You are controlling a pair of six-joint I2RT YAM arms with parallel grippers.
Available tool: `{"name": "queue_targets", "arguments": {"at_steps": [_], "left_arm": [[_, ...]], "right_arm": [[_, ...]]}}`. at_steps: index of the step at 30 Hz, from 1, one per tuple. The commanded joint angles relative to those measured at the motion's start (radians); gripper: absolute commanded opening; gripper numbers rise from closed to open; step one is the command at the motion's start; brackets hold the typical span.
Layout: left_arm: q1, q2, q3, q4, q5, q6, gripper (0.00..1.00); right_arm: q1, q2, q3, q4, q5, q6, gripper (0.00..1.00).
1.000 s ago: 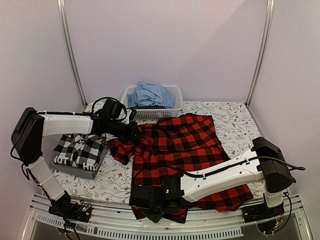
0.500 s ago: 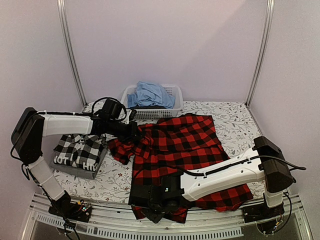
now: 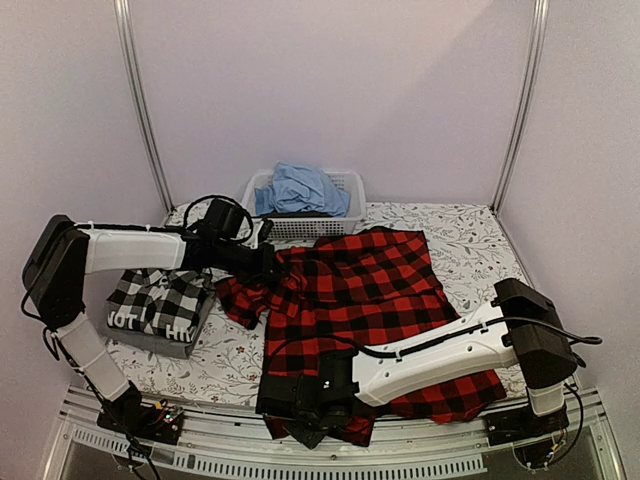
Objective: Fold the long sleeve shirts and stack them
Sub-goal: Adjust the flattened shirt at the center of the board.
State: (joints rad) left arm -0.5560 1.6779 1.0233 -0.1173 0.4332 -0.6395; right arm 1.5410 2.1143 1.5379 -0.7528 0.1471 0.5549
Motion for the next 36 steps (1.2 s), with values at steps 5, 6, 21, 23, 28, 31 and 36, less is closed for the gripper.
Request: {"name": "queue_targets", "arguments": {"at_steps": [5, 6, 21, 23, 28, 31, 36], "left_arm": [[0.013, -0.012, -0.01, 0.012, 0.001, 0.011, 0.0], [0.013, -0.011, -0.011, 0.012, 0.001, 0.013, 0.0], [0.014, -0.019, -0.011, 0.012, 0.008, 0.02, 0.0], [0.014, -0.02, -0.012, 0.013, 0.012, 0.02, 0.0], [0.014, -0.031, -0.015, 0.02, 0.018, 0.018, 0.0], [0.014, -0.035, -0.009, 0.017, 0.018, 0.023, 0.0], [0.013, -0.04, 0.019, 0.012, 0.03, 0.03, 0.0]], "right_arm": [[-0.017, 0.021, 0.03, 0.013, 0.035, 0.019, 0.11], [-0.018, 0.017, 0.034, 0.01, 0.036, 0.019, 0.08], [-0.019, -0.03, 0.105, -0.034, -0.11, -0.023, 0.0], [-0.019, -0.031, 0.105, -0.018, -0.154, -0.028, 0.0], [-0.033, -0.028, 0.074, 0.014, -0.239, -0.029, 0.0], [-0.05, -0.054, 0.044, 0.024, -0.222, -0.011, 0.09], [-0.089, -0.185, -0.052, 0.038, -0.158, 0.051, 0.4]]}}
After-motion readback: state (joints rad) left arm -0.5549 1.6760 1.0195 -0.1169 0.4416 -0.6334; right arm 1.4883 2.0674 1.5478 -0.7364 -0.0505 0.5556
